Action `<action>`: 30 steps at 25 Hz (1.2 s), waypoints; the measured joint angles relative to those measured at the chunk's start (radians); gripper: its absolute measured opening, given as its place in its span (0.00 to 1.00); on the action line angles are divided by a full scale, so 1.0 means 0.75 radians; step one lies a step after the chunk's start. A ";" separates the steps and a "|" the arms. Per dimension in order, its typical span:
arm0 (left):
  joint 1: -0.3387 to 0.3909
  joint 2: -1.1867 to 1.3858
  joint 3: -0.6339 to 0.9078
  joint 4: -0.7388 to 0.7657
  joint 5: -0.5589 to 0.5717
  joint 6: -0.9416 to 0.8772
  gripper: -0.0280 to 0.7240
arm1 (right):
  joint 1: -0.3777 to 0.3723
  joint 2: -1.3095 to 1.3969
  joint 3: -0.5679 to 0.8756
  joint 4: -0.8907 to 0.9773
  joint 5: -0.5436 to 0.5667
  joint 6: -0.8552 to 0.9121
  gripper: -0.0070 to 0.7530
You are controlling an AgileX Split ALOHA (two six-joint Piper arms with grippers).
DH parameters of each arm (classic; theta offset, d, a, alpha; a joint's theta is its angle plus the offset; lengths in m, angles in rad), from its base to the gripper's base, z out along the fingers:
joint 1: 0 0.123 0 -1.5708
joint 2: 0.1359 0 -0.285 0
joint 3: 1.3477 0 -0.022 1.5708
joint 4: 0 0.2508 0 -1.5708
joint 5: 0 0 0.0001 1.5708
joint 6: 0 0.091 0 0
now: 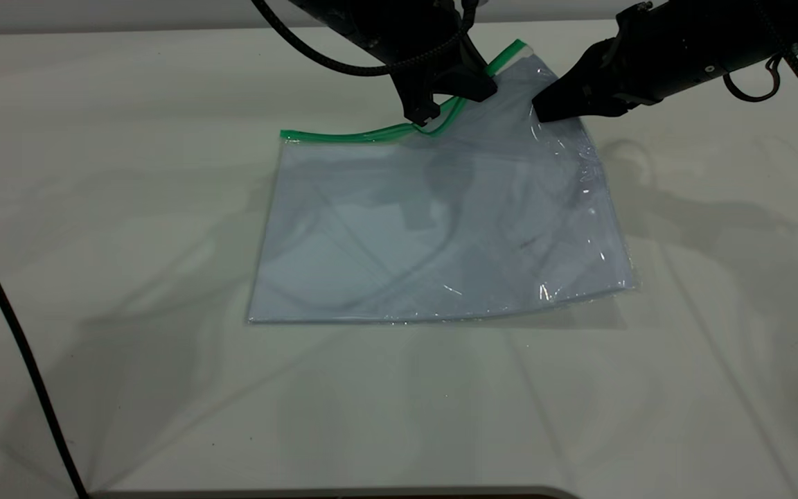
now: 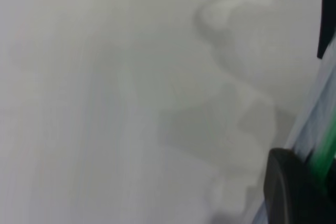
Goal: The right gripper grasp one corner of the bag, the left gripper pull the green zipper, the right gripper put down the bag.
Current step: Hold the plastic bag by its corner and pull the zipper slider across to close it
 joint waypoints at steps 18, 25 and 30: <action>0.069 0.039 0.001 0.053 -0.036 -0.064 0.14 | -0.168 0.000 0.000 -0.020 0.082 0.092 0.06; 0.146 0.056 0.004 0.086 -0.066 -0.064 0.14 | -0.199 0.000 0.000 0.004 -0.009 0.101 0.06; 0.180 0.056 0.004 0.085 -0.053 -0.071 0.14 | -0.199 -0.001 0.000 -0.004 -0.009 0.101 0.06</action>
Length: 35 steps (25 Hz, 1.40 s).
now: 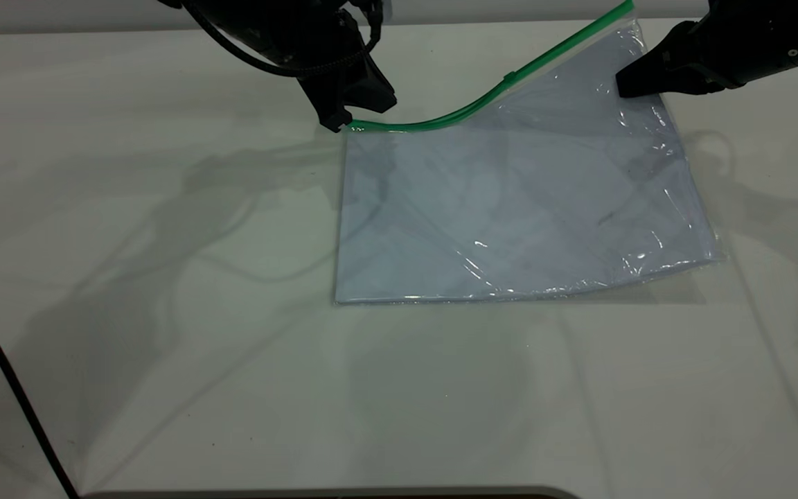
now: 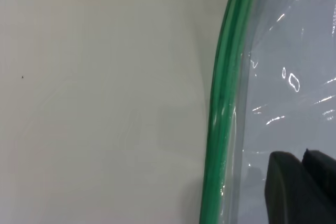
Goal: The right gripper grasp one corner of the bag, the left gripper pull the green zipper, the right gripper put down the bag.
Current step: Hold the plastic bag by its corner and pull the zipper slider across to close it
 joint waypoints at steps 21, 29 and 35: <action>-0.018 0.000 0.000 -0.203 0.140 0.162 0.53 | 0.209 -0.011 0.000 -0.278 -0.095 0.001 0.06; -0.040 0.000 0.000 -0.201 0.183 0.163 0.53 | 0.274 -0.031 0.000 -0.282 -0.111 0.001 0.06; -0.060 0.000 0.000 -0.201 0.184 0.163 0.53 | 0.278 -0.068 0.000 -0.295 -0.087 0.001 0.06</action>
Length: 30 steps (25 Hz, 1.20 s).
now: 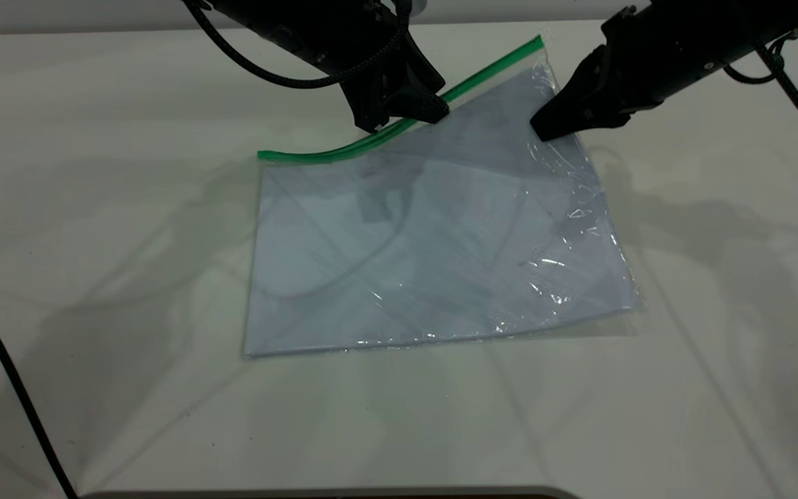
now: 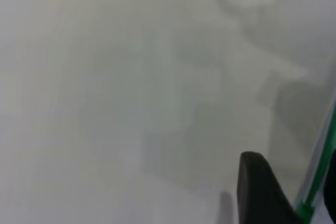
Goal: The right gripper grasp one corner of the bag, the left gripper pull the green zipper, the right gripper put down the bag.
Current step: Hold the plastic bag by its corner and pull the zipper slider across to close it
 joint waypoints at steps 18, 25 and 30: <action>-0.007 0.000 0.000 0.012 0.019 0.007 0.09 | -0.001 -0.021 0.000 0.000 0.037 0.046 0.06; -0.009 -0.004 0.000 0.016 -0.008 0.007 0.09 | -0.040 -0.021 0.000 0.061 0.057 0.076 0.06; -0.014 -0.006 0.000 0.086 -0.012 -0.026 0.09 | -0.091 -0.021 0.000 0.081 0.117 0.097 0.06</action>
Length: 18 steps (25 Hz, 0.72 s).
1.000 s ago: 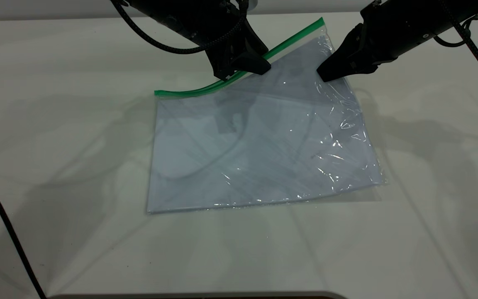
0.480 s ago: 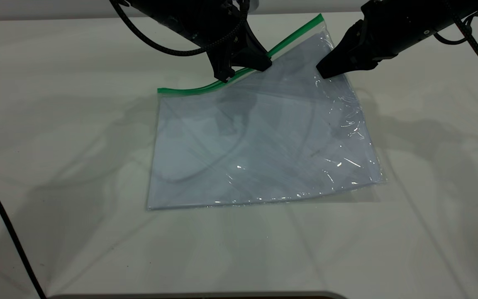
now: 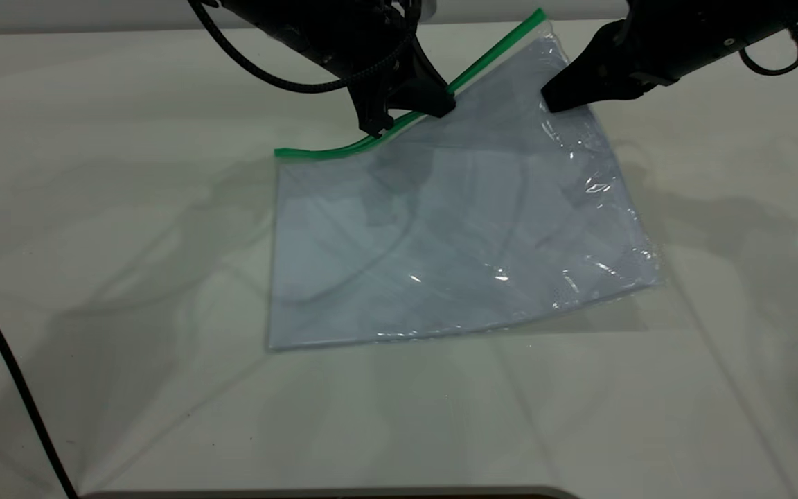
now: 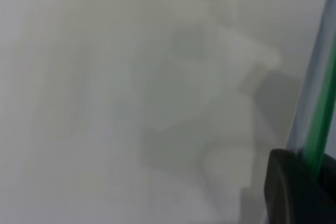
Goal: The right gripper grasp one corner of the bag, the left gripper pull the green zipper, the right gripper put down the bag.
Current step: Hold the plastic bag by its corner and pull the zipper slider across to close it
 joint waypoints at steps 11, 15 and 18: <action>0.011 -0.001 0.000 0.029 -0.021 -0.039 0.09 | -0.076 0.000 0.000 0.010 0.082 0.009 0.06; 0.044 -0.001 0.000 0.031 0.000 -0.076 0.09 | -0.084 0.000 0.000 0.024 0.093 0.009 0.06; 0.067 0.001 0.000 0.031 0.011 -0.100 0.09 | -0.084 0.000 0.000 0.039 0.096 0.009 0.06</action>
